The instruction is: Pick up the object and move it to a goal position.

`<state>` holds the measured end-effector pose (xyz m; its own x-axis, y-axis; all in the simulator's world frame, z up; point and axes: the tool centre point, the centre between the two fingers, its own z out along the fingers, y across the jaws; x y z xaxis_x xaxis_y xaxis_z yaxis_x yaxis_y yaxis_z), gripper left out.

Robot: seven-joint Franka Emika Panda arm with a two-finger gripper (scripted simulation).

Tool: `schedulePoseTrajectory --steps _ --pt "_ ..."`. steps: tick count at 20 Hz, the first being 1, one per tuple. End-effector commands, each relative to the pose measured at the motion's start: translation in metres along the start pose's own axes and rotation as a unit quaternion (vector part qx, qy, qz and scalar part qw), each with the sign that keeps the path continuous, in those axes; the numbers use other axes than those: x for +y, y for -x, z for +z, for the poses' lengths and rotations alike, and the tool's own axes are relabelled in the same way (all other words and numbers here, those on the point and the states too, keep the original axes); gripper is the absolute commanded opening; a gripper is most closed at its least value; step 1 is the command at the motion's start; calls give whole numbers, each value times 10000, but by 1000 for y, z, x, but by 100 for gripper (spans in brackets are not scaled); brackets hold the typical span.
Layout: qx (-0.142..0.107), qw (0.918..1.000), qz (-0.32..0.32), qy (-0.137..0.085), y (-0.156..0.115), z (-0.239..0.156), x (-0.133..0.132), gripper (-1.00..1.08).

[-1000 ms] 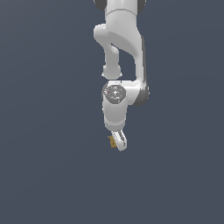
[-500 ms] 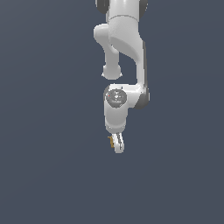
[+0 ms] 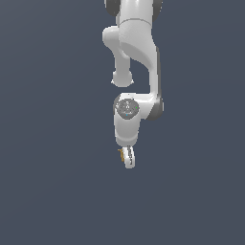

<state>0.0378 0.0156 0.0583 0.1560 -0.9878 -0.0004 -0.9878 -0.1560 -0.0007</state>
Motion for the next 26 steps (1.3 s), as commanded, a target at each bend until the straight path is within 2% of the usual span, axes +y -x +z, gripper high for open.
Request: schedulePoseTrajectory --steps 1,8,13,14,26 --pt "0 10000 3 5 0 7 0 100" --pt "-1 10000 24 5 0 41 1 100" --pt "1 10000 24 4 0 48 0 100" --pt "1 10000 24 4 0 48 0 -100" --pt "0 10000 25 0 0 46 0 -100"
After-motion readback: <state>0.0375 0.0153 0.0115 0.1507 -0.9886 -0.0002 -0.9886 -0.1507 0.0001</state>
